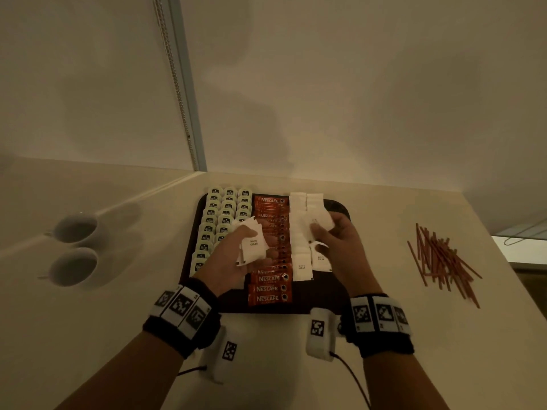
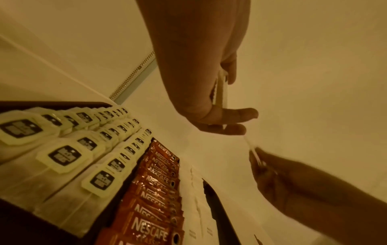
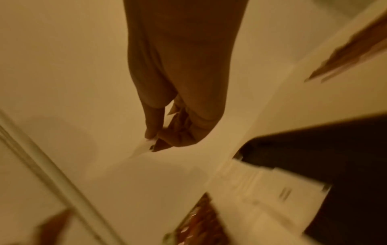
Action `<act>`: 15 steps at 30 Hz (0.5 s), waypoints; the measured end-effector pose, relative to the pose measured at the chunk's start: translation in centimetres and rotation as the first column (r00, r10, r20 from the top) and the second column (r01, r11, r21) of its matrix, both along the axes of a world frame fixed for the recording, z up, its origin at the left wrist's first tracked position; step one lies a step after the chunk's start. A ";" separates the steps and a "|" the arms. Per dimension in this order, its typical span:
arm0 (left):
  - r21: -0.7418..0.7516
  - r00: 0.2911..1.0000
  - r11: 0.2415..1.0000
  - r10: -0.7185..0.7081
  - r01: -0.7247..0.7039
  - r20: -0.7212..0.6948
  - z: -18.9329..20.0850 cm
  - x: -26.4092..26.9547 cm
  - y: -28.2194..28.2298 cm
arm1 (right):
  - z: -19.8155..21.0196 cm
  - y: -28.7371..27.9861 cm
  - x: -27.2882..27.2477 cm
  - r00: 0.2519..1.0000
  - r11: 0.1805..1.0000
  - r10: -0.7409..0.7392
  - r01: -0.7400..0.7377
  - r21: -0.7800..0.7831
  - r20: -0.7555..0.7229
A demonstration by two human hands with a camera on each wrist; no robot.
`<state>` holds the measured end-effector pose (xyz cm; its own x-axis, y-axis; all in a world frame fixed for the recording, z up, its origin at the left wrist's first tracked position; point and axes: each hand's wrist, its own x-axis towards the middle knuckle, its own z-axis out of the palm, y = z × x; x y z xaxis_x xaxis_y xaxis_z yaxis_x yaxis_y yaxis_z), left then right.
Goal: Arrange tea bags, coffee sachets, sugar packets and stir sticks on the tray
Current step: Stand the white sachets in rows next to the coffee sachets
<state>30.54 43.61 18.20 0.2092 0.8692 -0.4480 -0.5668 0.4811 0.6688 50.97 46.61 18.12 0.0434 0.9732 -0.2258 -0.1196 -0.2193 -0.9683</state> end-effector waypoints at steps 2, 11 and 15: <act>-0.001 0.999 1.000 -0.020 0.020 0.034 -0.1 -0.9 -0.1 | -1.2 0.6 2.4 0.975 0.999 -0.025 0.019 0.027 0.222; -0.019 0.999 1.000 -0.023 0.024 0.042 -0.8 -2.2 -0.3 | -8.9 1.0 7.7 0.664 0.964 0.263 -0.203 -0.170 0.700; -0.061 0.996 0.998 0.014 -0.019 -0.083 -0.7 -1.9 -0.3 | -10.3 0.9 7.6 0.669 0.976 0.217 -0.141 -0.165 0.711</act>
<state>28.65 43.27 17.50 0.1551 0.8423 -0.5163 -0.5191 0.5141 0.6828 58.62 47.51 7.80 0.0566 0.9572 -0.2840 0.6578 -0.2497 -0.7106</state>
